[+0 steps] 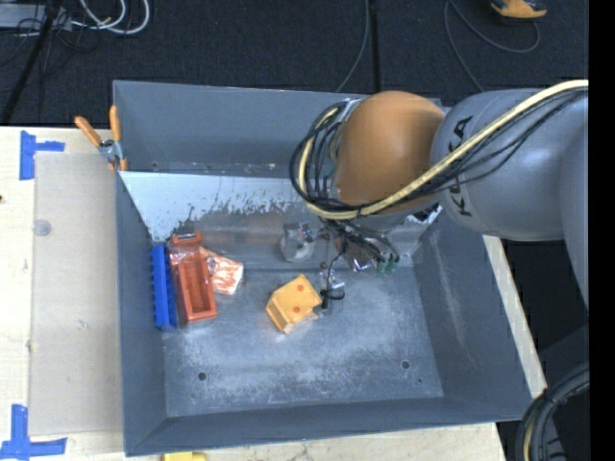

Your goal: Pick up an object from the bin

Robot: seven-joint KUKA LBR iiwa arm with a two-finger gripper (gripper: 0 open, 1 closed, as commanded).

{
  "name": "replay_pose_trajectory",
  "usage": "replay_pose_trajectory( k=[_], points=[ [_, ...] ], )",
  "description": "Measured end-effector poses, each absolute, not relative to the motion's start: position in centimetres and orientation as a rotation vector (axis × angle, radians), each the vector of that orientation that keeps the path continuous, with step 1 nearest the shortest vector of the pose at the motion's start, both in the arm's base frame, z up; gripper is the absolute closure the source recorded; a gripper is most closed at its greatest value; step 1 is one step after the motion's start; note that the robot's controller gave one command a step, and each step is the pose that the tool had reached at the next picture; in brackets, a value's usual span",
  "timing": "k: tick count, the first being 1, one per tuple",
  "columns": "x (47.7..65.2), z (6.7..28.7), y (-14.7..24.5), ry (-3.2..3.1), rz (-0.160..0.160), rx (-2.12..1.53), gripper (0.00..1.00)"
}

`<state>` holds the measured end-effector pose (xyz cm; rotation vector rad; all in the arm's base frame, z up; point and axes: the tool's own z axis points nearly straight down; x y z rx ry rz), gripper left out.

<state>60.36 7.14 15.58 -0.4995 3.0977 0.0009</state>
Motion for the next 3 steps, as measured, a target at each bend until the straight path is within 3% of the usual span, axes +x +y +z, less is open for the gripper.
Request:
replay_pose_trajectory(
  k=[1,2,3],
  points=[
    [59.2,12.2,7.5,3.073,0.002,-0.665,0.00],
    [59.4,11.0,7.4,3.105,0.003,-0.472,0.00],
    [60.9,7.0,7.9,2.939,0.005,-1.112,1.00]
  ],
)
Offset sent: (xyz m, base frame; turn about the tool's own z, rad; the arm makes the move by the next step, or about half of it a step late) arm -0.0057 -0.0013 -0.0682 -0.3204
